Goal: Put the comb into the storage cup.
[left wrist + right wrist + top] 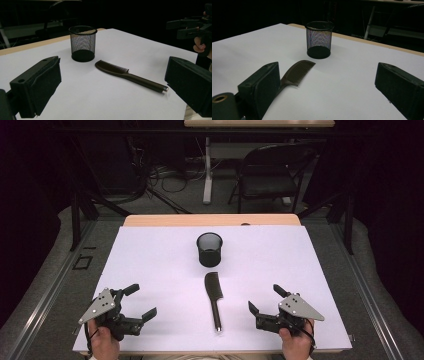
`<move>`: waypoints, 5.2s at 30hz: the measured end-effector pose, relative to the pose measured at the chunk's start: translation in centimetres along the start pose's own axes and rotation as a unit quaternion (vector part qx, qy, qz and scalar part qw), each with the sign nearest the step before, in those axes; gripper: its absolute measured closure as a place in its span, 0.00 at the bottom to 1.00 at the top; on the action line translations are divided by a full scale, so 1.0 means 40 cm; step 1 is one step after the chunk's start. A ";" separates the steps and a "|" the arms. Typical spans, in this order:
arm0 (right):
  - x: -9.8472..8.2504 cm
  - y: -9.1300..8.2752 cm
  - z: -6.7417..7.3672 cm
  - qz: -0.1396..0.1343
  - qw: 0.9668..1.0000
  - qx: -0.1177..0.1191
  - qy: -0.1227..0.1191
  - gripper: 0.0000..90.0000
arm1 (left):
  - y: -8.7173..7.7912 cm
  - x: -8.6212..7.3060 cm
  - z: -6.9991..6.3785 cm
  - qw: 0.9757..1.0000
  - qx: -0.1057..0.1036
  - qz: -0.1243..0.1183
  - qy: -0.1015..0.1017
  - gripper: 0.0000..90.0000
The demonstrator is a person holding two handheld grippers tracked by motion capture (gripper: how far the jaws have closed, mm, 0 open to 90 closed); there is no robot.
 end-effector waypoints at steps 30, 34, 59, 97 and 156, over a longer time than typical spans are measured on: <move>0.016 0.069 0.080 0.058 0.997 0.041 -0.023 0.17 | 0.027 -0.013 -0.004 1.000 0.003 0.021 -0.005 0.00; 0.018 0.073 0.097 0.058 0.997 0.046 -0.029 0.23 | 0.029 -0.015 -0.010 1.000 0.001 0.024 0.000 0.00; 0.029 0.168 0.180 0.106 0.991 0.085 -0.011 0.65 | 0.034 -0.020 -0.008 1.000 0.003 0.030 -0.007 0.00; -0.027 0.263 0.246 0.210 0.968 0.135 -0.027 1.00 | 0.034 -0.024 -0.002 0.999 -0.003 0.034 -0.018 0.00; -0.049 0.235 0.151 0.259 0.960 0.103 0.014 1.00 | 0.036 -0.026 0.003 0.999 -0.009 0.035 -0.023 0.00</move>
Point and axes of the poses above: each handheld gripper's, and its own axes: y roughly forward along the jaws, x roughly out of its top, z roughly to its left, the point moved 2 cm from there along y, roughly forward along the jaws, and after that the axes turned 12 degrees about z, right-handed, at the moved point
